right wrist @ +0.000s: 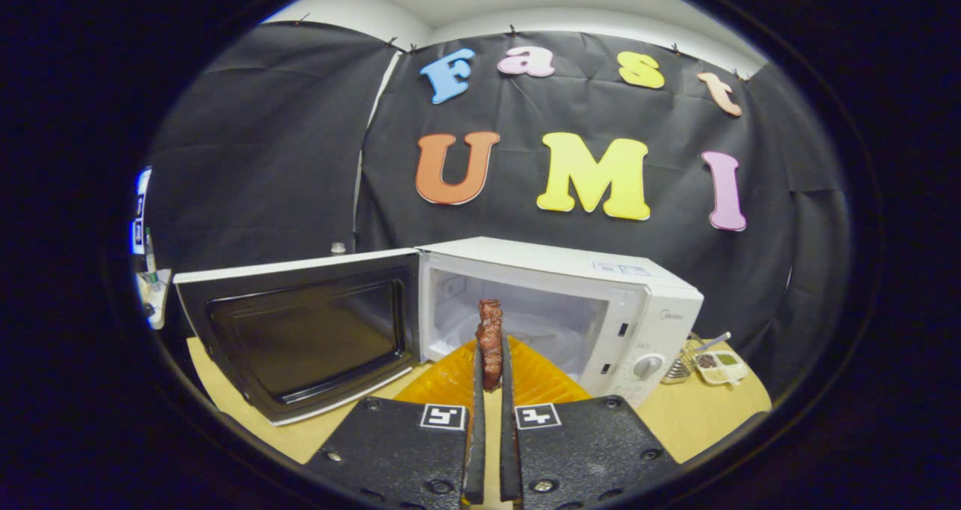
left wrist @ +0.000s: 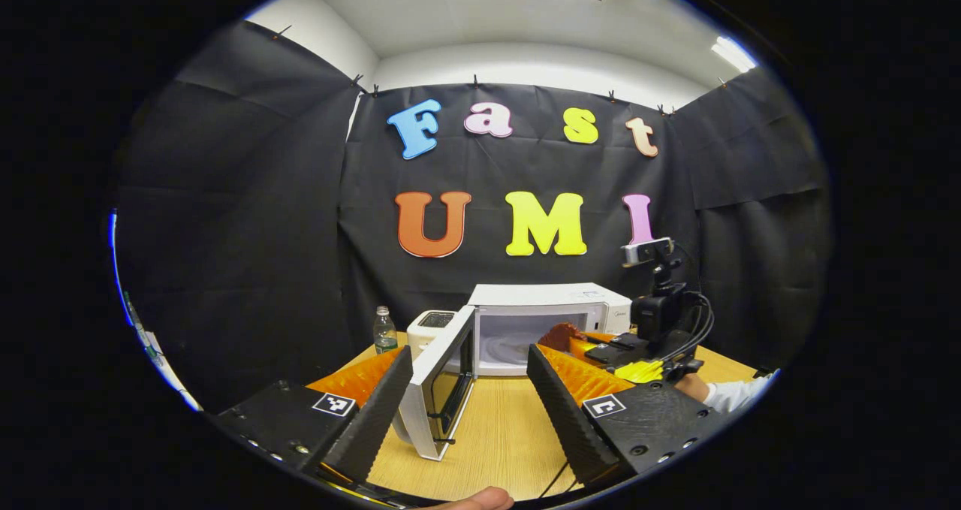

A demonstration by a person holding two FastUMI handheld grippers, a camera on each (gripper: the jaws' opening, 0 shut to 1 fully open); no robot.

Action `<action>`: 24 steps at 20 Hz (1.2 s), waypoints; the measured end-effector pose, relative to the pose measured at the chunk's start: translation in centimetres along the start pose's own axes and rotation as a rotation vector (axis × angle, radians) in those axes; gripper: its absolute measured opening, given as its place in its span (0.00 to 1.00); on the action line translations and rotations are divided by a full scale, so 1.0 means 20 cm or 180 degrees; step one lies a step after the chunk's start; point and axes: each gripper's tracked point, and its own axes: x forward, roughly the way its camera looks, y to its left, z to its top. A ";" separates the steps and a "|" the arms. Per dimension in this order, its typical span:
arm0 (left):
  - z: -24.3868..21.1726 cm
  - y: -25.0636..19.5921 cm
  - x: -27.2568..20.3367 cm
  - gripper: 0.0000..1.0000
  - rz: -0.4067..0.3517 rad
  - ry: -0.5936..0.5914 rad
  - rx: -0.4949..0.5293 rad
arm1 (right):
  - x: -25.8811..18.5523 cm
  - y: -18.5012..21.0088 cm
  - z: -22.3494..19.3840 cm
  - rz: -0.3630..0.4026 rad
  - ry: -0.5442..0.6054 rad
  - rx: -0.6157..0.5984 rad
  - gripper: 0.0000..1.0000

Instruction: Open the microwave oven with the left hand, put the food in, and close the microwave oven.

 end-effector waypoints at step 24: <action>0.03 0.08 0.04 0.94 -0.0018 -0.0060 -0.0101 | 1.07 -0.17 -0.41 -0.1175 0.0356 0.2017 0.12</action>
